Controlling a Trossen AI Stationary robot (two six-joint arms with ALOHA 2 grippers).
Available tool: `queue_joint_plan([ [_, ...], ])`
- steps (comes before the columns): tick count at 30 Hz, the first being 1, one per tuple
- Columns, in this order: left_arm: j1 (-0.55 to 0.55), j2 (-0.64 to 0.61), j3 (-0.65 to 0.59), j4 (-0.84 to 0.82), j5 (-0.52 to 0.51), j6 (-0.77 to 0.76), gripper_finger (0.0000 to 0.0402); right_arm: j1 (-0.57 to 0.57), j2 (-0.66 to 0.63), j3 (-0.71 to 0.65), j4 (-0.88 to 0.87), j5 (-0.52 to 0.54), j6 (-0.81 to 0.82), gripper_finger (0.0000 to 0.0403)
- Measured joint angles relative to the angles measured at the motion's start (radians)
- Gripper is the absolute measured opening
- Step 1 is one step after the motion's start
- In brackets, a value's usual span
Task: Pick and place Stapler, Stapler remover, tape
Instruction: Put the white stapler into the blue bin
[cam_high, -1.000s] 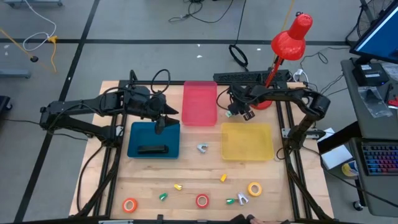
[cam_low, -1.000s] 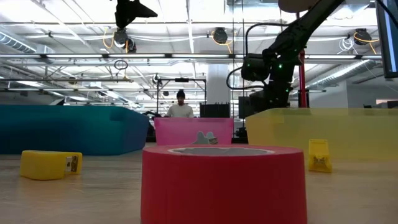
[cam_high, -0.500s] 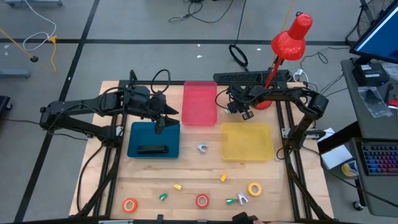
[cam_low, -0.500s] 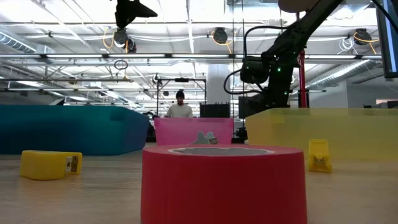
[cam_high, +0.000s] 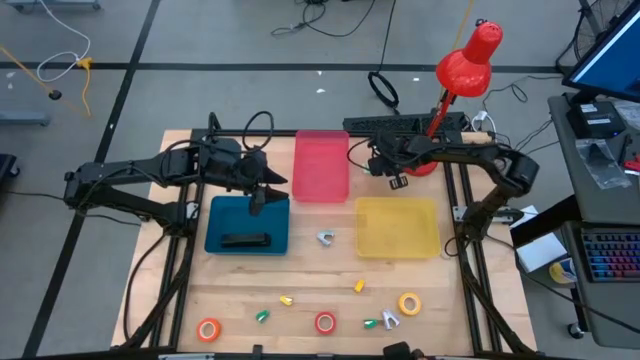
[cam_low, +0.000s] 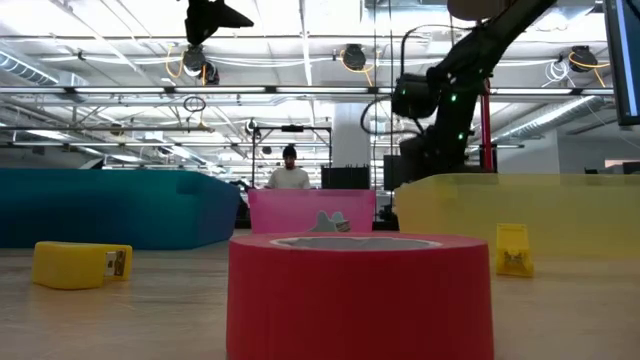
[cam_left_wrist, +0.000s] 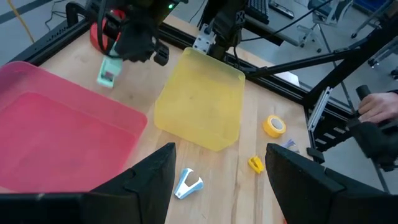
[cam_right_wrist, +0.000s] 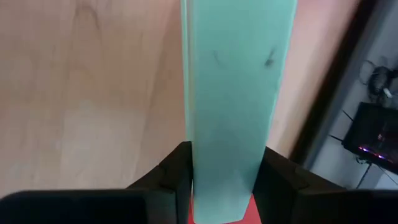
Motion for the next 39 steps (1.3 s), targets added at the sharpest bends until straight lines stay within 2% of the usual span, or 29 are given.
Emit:
queue_joint_plan([
  [5,0.000,0.000,0.000,0.064,-0.001,-0.025,0.0248,0.023,-0.145,0.000,-0.035,-0.017,0.051,0.0117],
  [12,0.000,0.000,0.000,0.216,-0.004,0.011,0.0248,0.128,-0.338,0.000,-0.029,-0.190,0.261,0.0117],
  [17,-0.005,0.031,0.000,0.308,-0.049,-0.013,0.0248,0.254,-0.392,0.000,0.056,-0.287,0.408,0.0117],
  [23,-0.039,0.111,0.000,0.351,-0.064,-0.019,0.0248,0.402,-0.385,0.004,0.169,-0.285,0.516,0.0117],
  [25,-0.055,0.139,0.000,0.363,-0.064,-0.019,0.0248,0.435,-0.369,0.031,0.142,-0.267,0.546,0.0117],
  [30,-0.105,0.182,0.000,0.369,-0.103,-0.012,0.0248,0.500,-0.293,0.188,-0.009,-0.156,0.583,0.0117],
  [34,-0.157,0.202,0.000,0.396,-0.165,0.031,0.0248,0.522,-0.185,0.351,-0.188,-0.156,0.634,0.0117],
  [39,-0.222,0.204,0.000,0.395,-0.293,0.088,0.0242,0.532,-0.056,0.527,-0.412,-0.158,0.672,0.0117],
])
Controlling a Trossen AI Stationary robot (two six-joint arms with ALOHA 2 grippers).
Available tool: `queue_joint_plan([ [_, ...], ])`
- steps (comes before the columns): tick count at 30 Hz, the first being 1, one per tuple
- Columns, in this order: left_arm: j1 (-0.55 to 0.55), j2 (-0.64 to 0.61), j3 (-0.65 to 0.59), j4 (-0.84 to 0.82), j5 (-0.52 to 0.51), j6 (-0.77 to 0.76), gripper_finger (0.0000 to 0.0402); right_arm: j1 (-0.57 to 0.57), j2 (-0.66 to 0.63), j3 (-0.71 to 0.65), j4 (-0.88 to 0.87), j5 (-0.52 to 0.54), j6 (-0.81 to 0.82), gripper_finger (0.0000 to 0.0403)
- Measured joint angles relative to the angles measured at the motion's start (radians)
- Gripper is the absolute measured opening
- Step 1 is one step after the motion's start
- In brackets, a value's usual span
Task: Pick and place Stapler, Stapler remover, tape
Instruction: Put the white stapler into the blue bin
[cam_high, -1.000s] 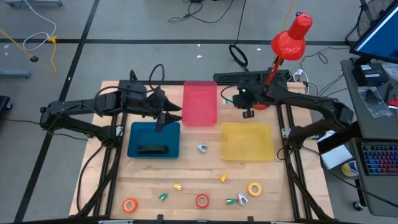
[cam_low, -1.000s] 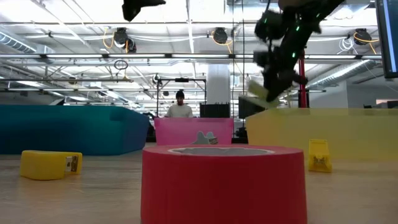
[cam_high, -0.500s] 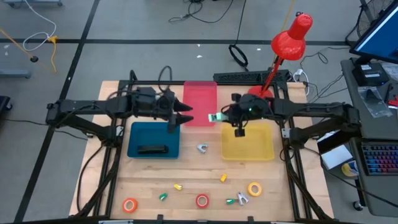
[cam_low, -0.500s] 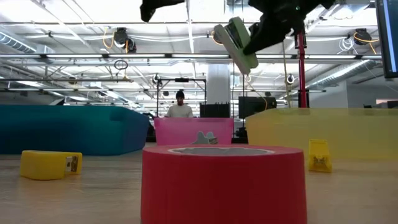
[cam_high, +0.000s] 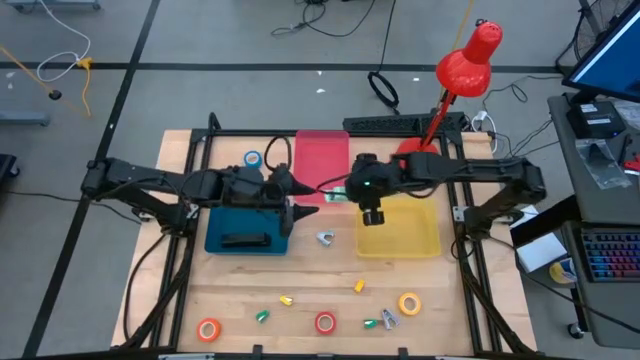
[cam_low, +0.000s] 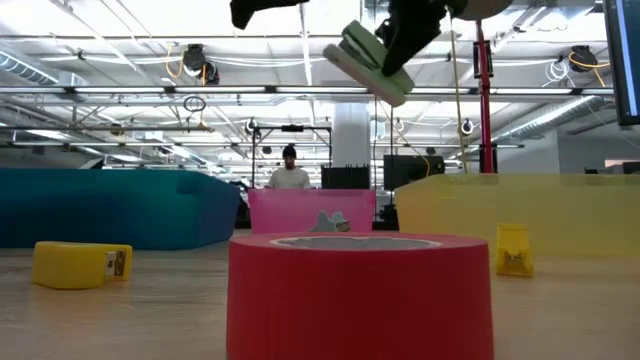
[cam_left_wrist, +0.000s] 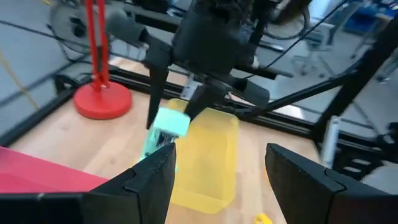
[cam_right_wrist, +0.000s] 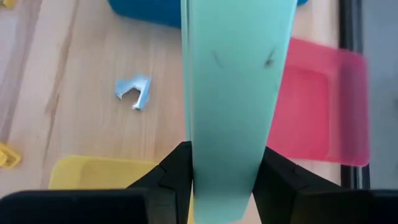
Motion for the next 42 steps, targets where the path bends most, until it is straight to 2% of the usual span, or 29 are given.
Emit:
queue_joint_plan([
  [4,-0.039,0.000,0.000,-0.004,-0.079,0.035,0.0223,0.017,0.097,0.101,-0.106,-0.004,0.000,0.0117],
  [10,-0.049,0.015,0.000,-0.019,-0.083,0.048,0.0194,0.037,0.214,0.207,-0.176,-0.082,0.000,0.0117],
  [13,-0.047,0.031,0.002,-0.030,-0.061,0.043,0.0187,0.044,0.250,0.242,-0.194,-0.080,0.008,0.0117],
  [20,-0.038,0.049,0.002,-0.188,-0.048,-0.004,0.0186,0.054,0.272,0.290,-0.193,-0.081,0.027,0.0117],
  [29,-0.025,0.090,0.002,-0.143,-0.039,-0.009,0.0187,0.084,0.270,0.294,-0.178,-0.082,0.051,0.0117],
  [33,-0.025,0.116,0.001,-0.120,-0.038,-0.010,0.0197,0.084,0.271,0.293,-0.175,-0.084,0.062,0.0117],
  [42,-0.025,0.148,0.001,-0.061,0.001,0.001,0.0264,0.083,0.270,0.293,-0.162,-0.083,0.070,0.0117],
])
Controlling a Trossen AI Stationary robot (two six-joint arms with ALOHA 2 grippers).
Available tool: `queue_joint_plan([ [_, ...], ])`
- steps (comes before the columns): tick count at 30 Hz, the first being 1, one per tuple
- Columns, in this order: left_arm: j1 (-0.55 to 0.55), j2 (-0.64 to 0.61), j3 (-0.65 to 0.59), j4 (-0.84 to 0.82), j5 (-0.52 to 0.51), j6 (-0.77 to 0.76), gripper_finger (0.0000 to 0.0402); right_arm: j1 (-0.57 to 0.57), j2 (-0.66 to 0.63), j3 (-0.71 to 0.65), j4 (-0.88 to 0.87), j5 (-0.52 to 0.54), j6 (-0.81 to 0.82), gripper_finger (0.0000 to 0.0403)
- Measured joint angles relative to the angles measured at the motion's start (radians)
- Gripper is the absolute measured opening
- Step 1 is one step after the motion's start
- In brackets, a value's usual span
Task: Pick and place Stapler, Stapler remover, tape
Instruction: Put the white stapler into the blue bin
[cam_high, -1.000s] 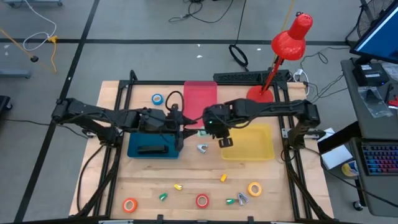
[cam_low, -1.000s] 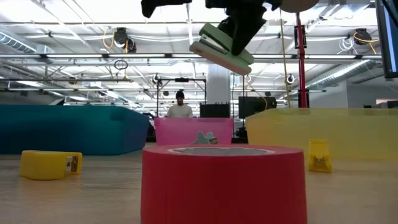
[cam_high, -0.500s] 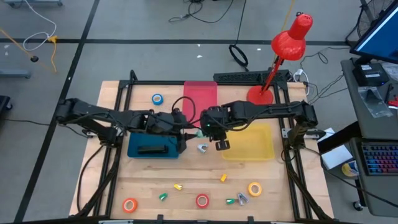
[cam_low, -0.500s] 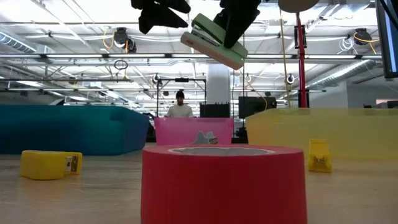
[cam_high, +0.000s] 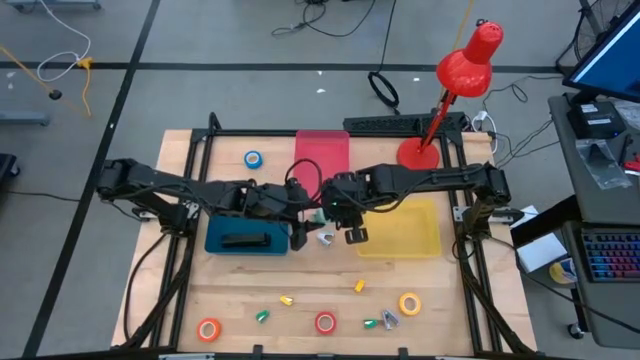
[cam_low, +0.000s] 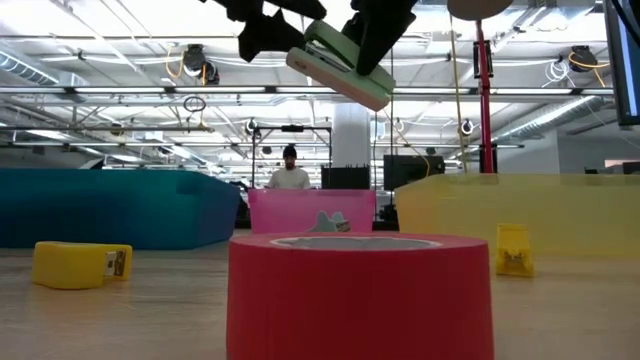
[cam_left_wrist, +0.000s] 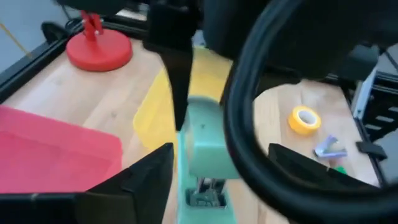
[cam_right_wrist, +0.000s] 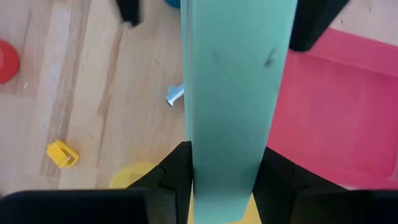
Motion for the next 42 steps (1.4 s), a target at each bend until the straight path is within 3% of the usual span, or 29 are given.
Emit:
queue_joint_plan([
  [5,0.001,0.020,-0.001,0.016,-0.003,0.008,0.0274,0.001,0.000,0.000,0.027,-0.019,0.003,0.0117],
  [22,0.007,0.029,-0.001,-0.004,0.031,0.011,0.0223,0.006,0.073,0.002,0.070,-0.051,0.035,0.0117],
  [42,0.007,0.028,-0.001,-0.028,0.058,0.016,0.0223,0.006,0.075,-0.001,0.078,-0.077,0.084,0.0117],
])
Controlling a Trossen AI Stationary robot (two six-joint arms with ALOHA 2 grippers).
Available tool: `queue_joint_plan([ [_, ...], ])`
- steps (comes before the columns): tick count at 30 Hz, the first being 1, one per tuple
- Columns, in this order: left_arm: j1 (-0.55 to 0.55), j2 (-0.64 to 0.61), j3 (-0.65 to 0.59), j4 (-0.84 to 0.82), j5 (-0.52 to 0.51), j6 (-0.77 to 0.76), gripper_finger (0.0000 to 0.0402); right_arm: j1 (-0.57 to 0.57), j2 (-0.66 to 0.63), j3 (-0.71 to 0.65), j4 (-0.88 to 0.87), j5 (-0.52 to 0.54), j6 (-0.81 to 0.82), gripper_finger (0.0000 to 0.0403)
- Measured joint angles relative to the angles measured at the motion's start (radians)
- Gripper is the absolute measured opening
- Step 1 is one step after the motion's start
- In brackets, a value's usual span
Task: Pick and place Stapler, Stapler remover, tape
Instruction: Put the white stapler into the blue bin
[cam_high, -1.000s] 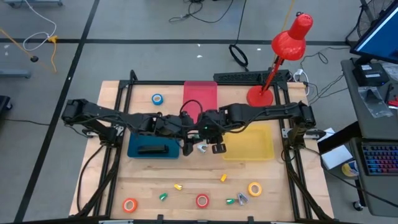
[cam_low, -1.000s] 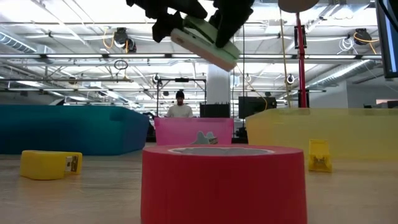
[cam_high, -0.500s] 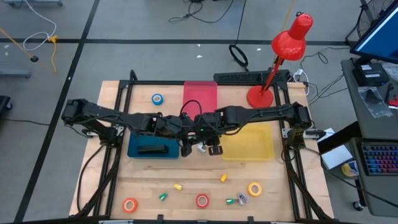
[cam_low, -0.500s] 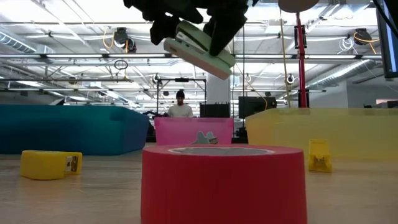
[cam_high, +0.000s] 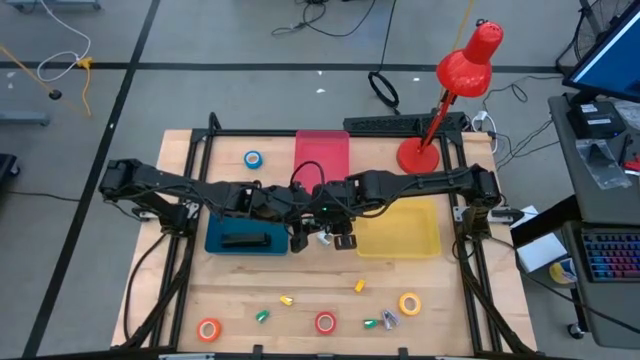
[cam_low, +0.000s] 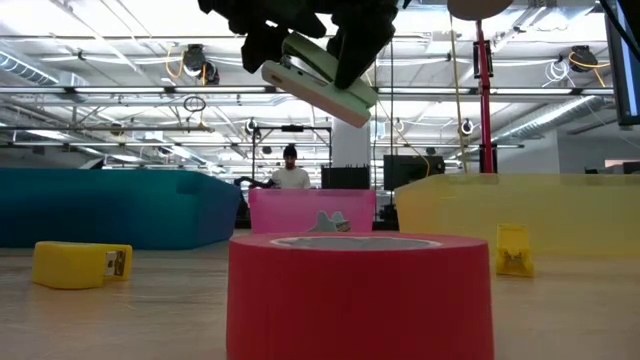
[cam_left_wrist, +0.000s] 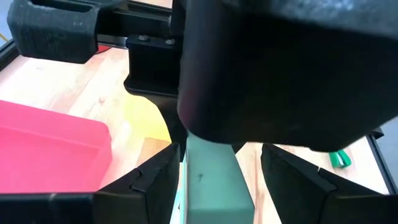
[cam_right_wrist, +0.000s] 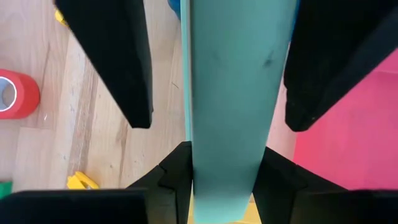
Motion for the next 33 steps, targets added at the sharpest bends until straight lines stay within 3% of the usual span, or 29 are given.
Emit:
queue_joint_plan([
  [17,-0.001,0.000,0.001,-0.035,-0.035,-0.004,0.0221,0.000,0.000,0.000,-0.011,-0.001,0.002,0.0117],
  [27,-0.001,-0.001,0.001,-0.034,-0.018,-0.001,0.0126,0.000,0.000,0.000,-0.012,-0.004,0.006,0.0117],
  [33,-0.001,-0.001,0.001,-0.035,-0.007,-0.007,0.0124,0.000,0.000,0.000,-0.009,-0.005,0.007,0.0117],
])
